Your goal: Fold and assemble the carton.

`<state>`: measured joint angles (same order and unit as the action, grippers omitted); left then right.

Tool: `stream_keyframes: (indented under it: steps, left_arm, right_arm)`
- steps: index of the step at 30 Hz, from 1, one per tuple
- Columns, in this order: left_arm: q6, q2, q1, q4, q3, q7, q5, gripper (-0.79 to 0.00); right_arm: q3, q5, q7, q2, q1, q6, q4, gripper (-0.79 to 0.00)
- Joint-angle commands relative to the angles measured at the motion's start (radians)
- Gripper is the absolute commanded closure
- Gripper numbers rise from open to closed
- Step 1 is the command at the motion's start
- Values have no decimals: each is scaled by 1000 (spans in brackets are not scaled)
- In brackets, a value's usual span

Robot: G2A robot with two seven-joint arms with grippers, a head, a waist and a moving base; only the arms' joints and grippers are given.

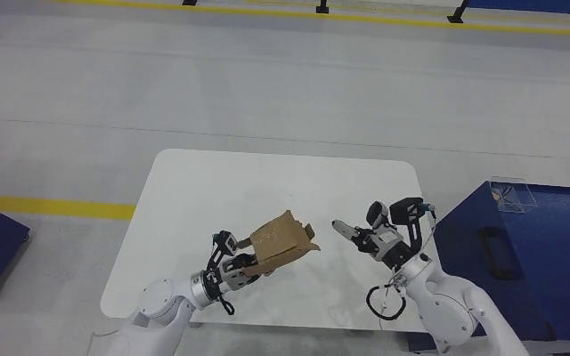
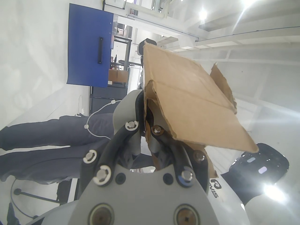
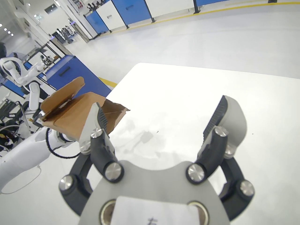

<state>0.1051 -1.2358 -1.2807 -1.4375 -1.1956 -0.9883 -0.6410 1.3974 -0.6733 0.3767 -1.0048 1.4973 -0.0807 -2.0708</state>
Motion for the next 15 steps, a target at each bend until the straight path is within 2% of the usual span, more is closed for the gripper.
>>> stream_keyframes:
  steps: [1, 8, 15]
  left_arm:
    - [-11, 1, -3, -3, 4, 10, 9, 0]
    - [-137, 3, -13, -13, 2, 34, -55, 0]
    - [-267, 9, -16, -41, -7, 38, -94, 0]
  right_arm:
    - [-30, -28, 19, -3, -19, -4, 8, -785]
    - [-102, -130, 102, -10, -76, 21, 49, -785]
    - [-137, -145, 126, -19, -112, 38, 90, -785]
